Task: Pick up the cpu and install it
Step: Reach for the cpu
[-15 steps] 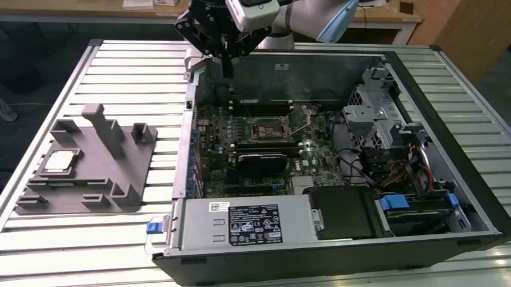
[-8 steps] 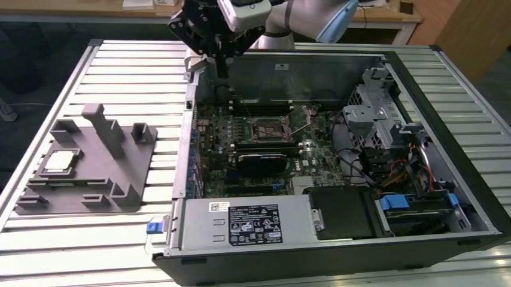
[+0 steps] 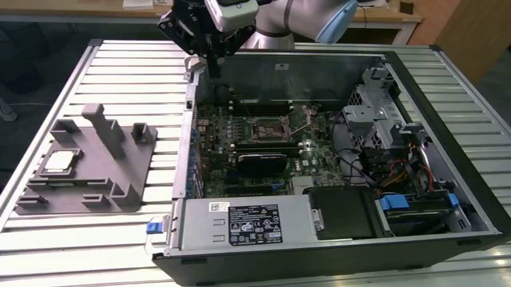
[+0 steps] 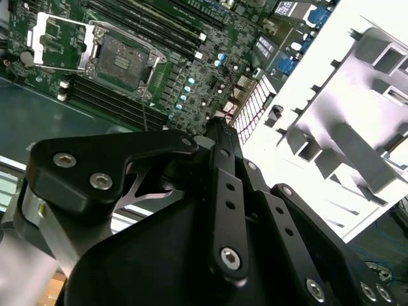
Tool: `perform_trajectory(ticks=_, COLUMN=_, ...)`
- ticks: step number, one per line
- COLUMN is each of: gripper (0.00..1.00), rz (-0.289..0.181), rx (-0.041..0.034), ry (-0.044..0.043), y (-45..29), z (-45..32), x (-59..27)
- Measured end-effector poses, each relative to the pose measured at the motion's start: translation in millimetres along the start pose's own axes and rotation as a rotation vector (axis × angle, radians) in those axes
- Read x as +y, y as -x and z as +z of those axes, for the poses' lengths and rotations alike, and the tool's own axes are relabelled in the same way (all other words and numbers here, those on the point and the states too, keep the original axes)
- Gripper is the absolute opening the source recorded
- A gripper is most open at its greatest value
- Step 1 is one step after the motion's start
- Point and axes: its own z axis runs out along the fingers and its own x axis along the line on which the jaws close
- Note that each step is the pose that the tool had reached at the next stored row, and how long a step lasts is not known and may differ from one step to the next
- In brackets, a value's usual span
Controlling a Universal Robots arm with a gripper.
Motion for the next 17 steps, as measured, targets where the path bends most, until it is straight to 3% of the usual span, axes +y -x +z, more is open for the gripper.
perform_trajectory(ticks=17, gripper=0.11, rz=0.0, rx=0.0, ry=0.0, y=-19.7, z=-0.6, x=-1.5)
